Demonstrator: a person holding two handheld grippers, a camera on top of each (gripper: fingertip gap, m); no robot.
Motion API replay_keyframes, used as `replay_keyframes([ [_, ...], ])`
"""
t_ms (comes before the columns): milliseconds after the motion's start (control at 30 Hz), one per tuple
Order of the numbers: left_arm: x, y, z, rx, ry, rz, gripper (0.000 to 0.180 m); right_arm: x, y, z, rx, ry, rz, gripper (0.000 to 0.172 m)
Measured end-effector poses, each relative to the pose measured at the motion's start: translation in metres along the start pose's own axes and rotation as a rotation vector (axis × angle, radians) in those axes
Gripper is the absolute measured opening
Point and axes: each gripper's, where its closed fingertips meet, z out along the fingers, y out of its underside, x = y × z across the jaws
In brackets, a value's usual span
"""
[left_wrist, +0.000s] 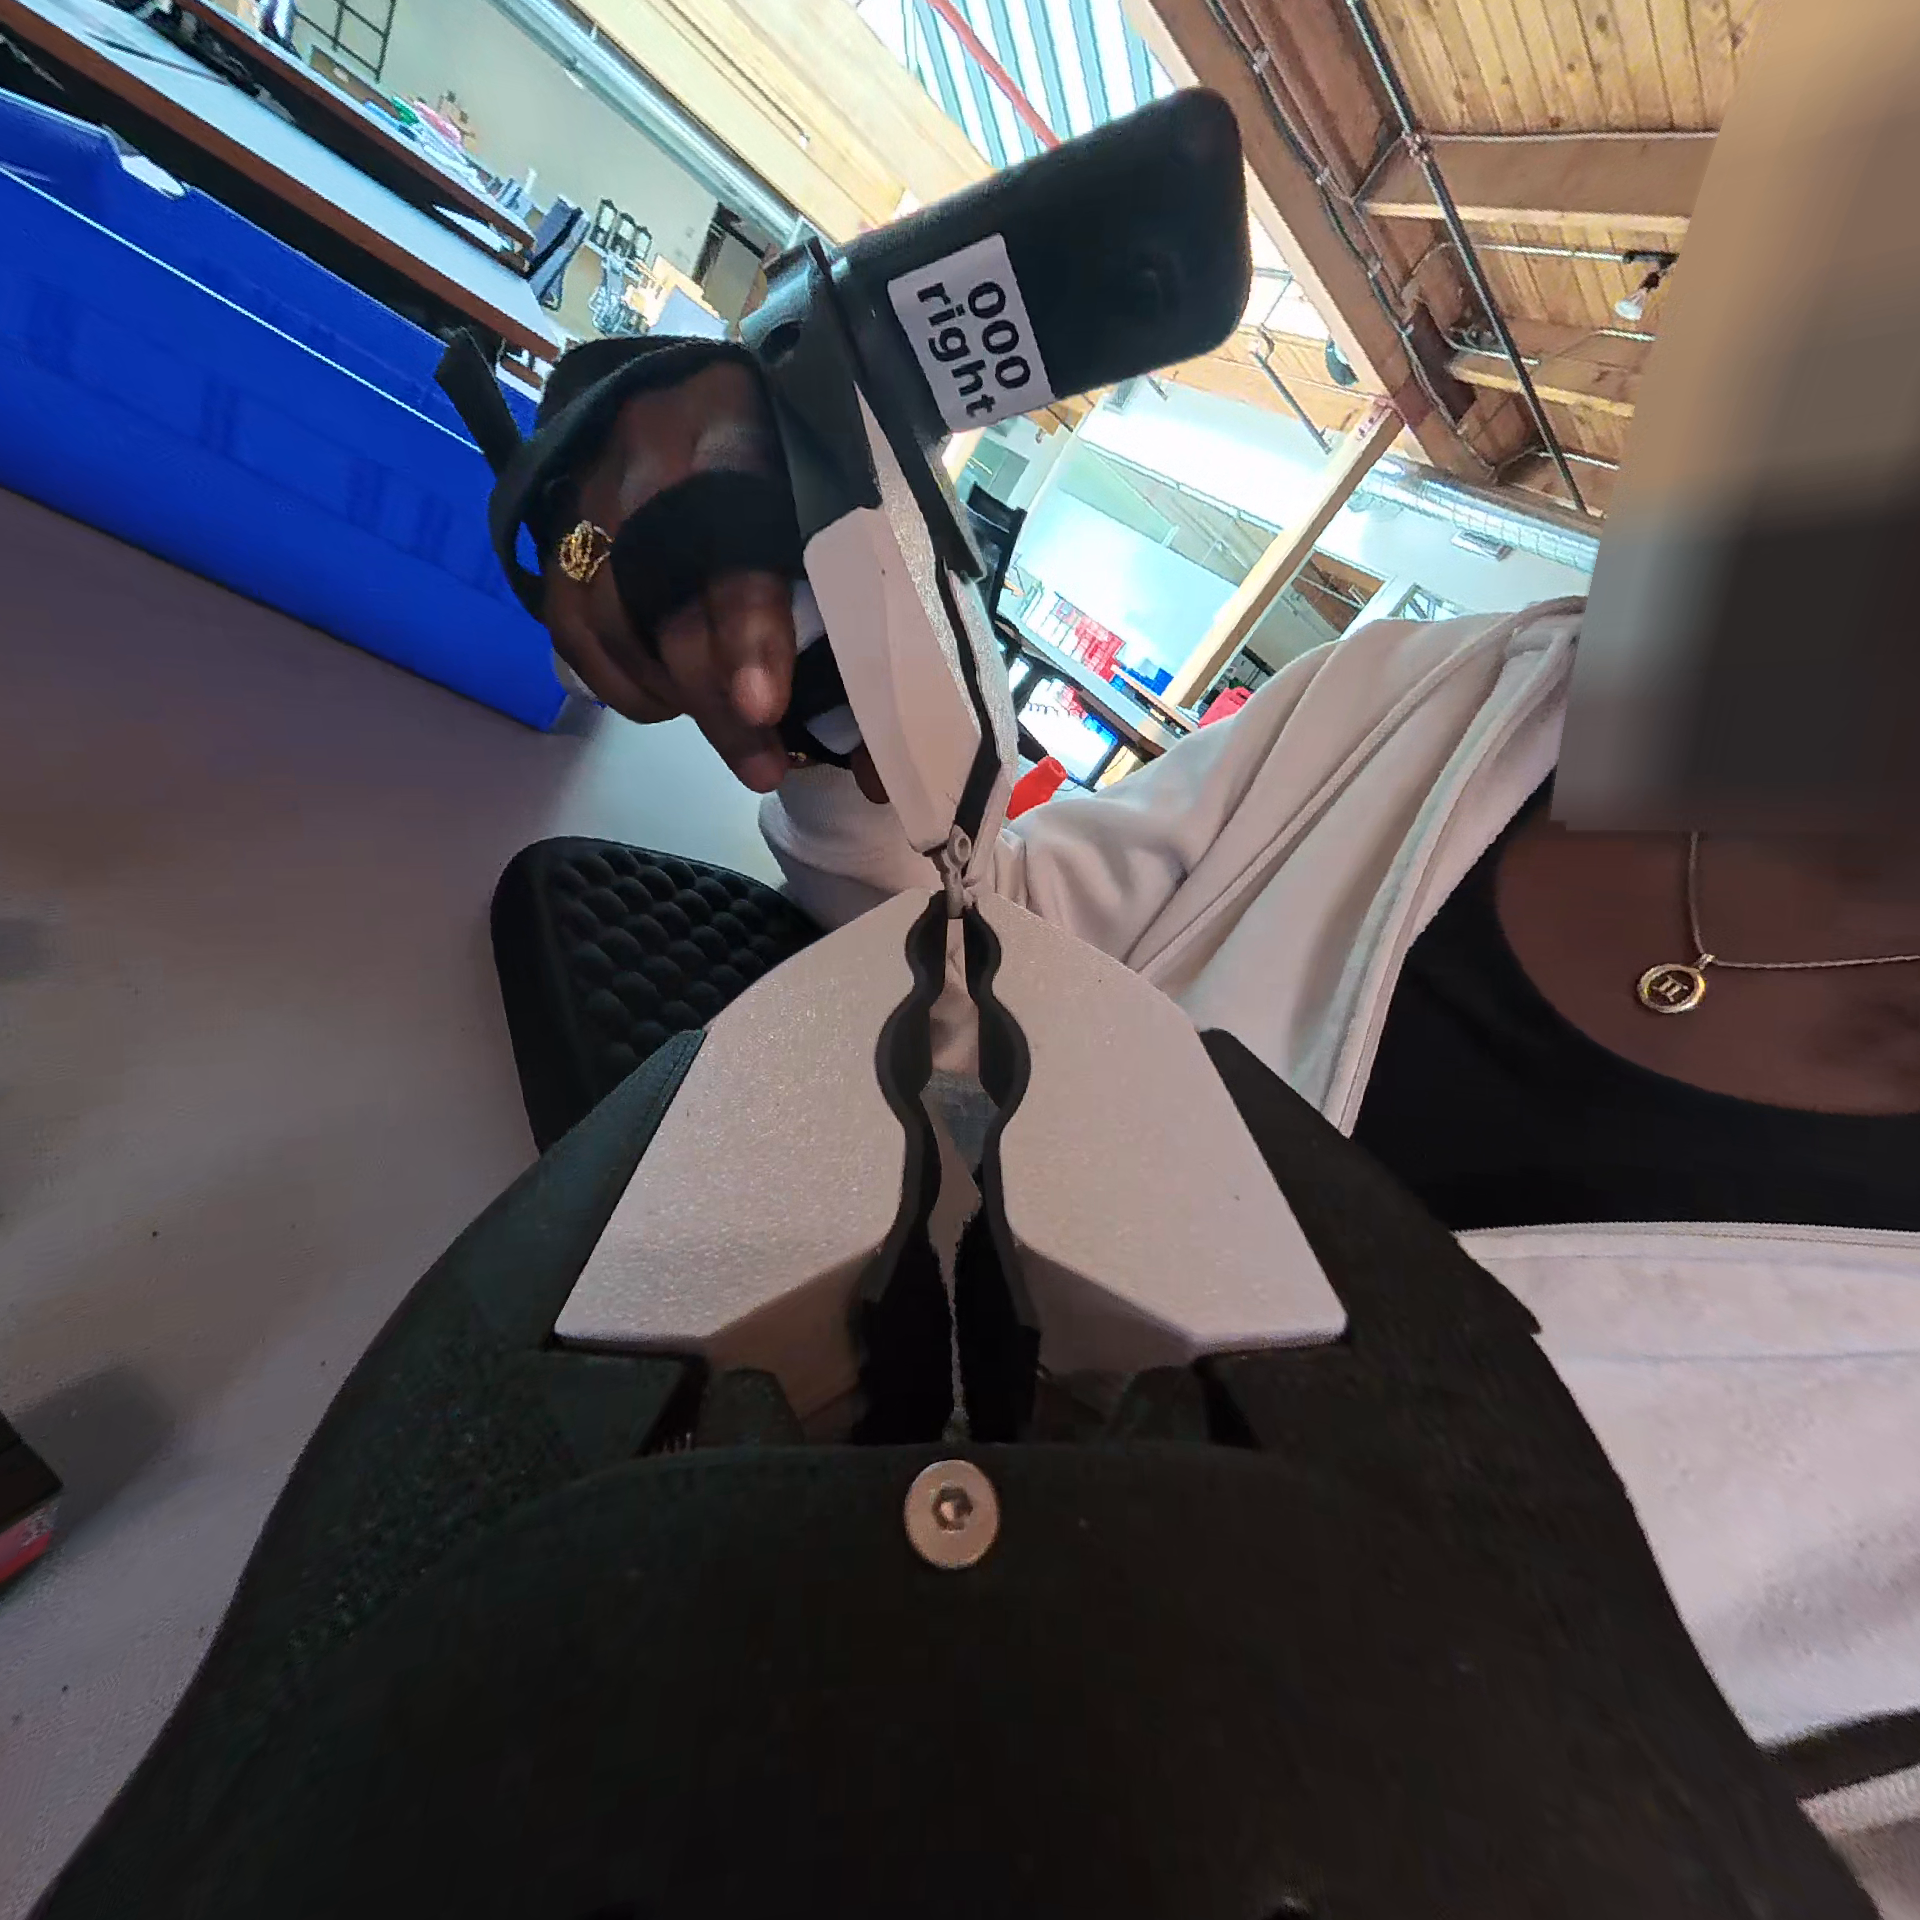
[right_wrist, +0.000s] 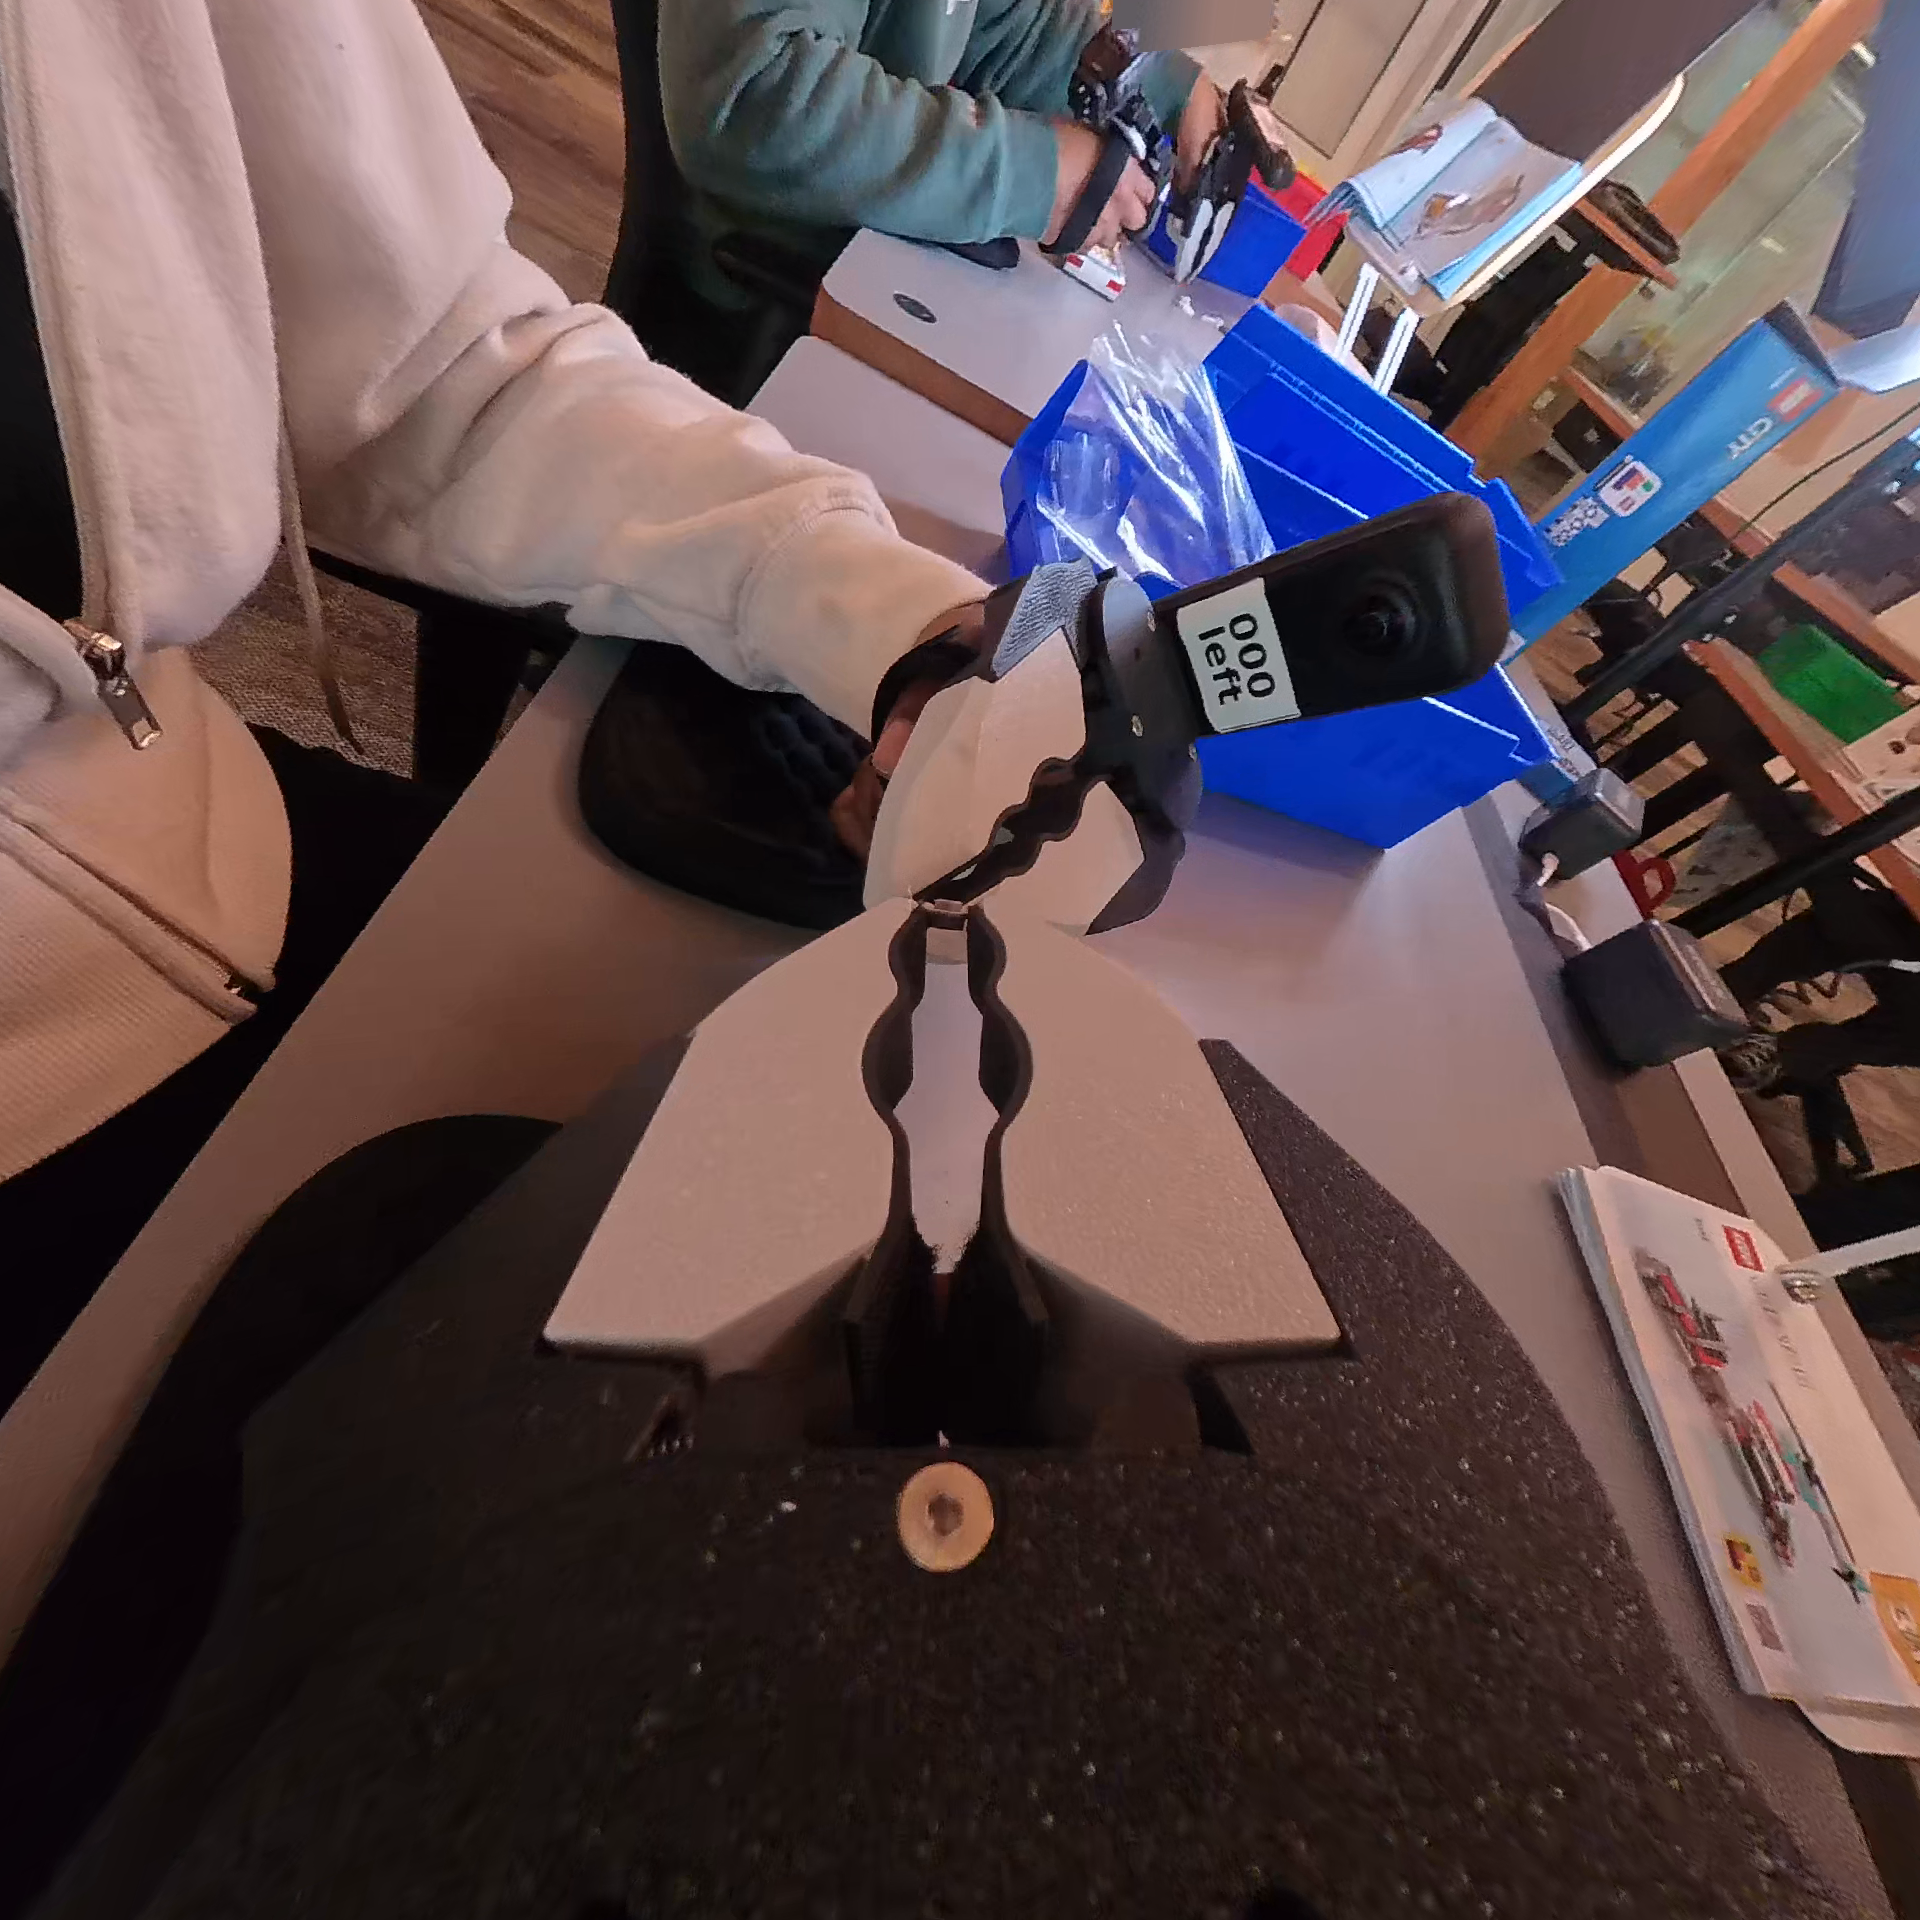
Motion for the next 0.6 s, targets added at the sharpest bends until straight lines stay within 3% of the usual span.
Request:
replay_keyframes([
  [67, -0.003, -0.003, -0.001, 0.023, -0.022, 0.009, 0.005, 0.004, 0.002, -0.002, -0.023, 0.032, -0.014, 0.007],
  [167, -0.018, -0.013, -0.006, 0.079, -0.141, 0.054, 0.024, 0.014, 0.007, -0.008, -0.084, 0.104, -0.029, 0.007],
  [367, -0.061, -0.030, -0.035, 0.117, -0.577, 0.297, 0.038, 0.046, 0.028, -0.052, -0.296, 0.358, -0.028, 0.007],
  [467, -0.065, -0.038, -0.043, 0.167, -0.641, 0.332, 0.041, 0.070, 0.040, -0.103, -0.417, 0.592, 0.054, 0.007],
  [600, -0.072, -0.043, -0.053, 0.210, -0.701, 0.310, 0.043, 0.085, 0.069, -0.230, -0.646, 1.085, 0.240, 0.007],
])
